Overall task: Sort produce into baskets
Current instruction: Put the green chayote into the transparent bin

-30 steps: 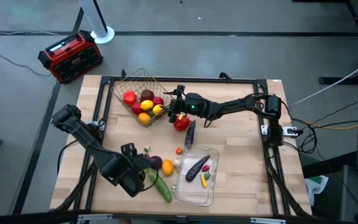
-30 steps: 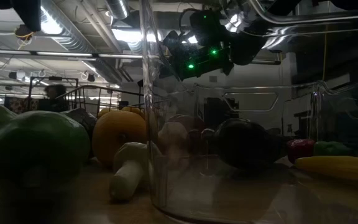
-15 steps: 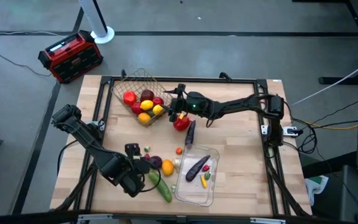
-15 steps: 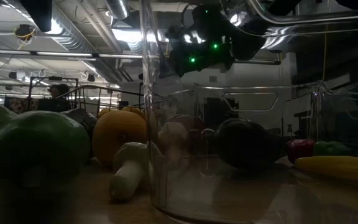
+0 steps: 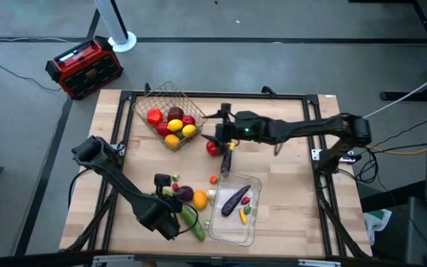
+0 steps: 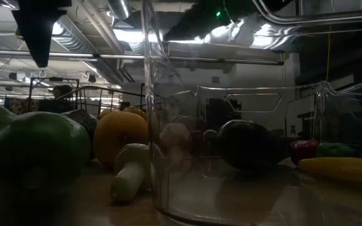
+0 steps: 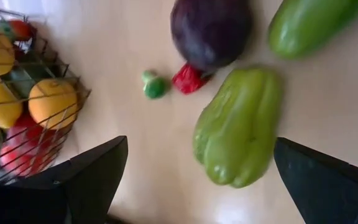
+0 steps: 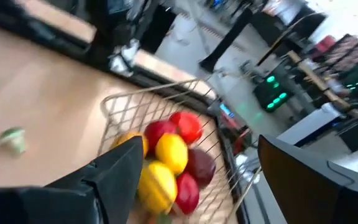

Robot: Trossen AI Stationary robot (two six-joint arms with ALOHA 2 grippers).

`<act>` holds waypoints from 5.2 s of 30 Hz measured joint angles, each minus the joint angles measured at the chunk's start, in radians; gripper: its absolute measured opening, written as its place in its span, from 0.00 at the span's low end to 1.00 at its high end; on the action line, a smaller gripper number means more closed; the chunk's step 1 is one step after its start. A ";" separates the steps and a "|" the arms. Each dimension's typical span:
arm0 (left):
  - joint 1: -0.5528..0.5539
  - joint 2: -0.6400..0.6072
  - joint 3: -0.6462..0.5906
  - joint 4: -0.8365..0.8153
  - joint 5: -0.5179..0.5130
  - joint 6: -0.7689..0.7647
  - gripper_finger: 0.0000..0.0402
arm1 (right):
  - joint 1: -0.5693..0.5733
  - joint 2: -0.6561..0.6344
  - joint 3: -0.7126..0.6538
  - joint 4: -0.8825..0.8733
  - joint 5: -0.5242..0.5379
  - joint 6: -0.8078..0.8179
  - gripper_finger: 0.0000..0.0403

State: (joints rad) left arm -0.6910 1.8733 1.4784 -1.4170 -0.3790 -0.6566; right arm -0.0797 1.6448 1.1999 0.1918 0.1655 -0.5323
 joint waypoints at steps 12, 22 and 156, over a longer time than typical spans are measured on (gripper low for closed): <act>-0.002 0.033 0.000 0.018 -0.005 -0.074 1.00 | 0.015 -0.288 0.000 -0.427 0.000 0.040 0.78; -0.004 0.033 -0.110 0.148 0.004 0.006 1.00 | 0.015 -0.382 0.000 -0.615 0.000 0.114 0.78; 0.420 -0.101 -0.279 1.533 0.084 0.227 0.54 | 0.014 -0.377 -0.001 -0.796 0.007 0.165 0.78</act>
State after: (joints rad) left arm -0.2715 1.7721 1.1992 0.1162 -0.2947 -0.4298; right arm -0.0654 1.2675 1.1988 -0.6039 0.1722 -0.3676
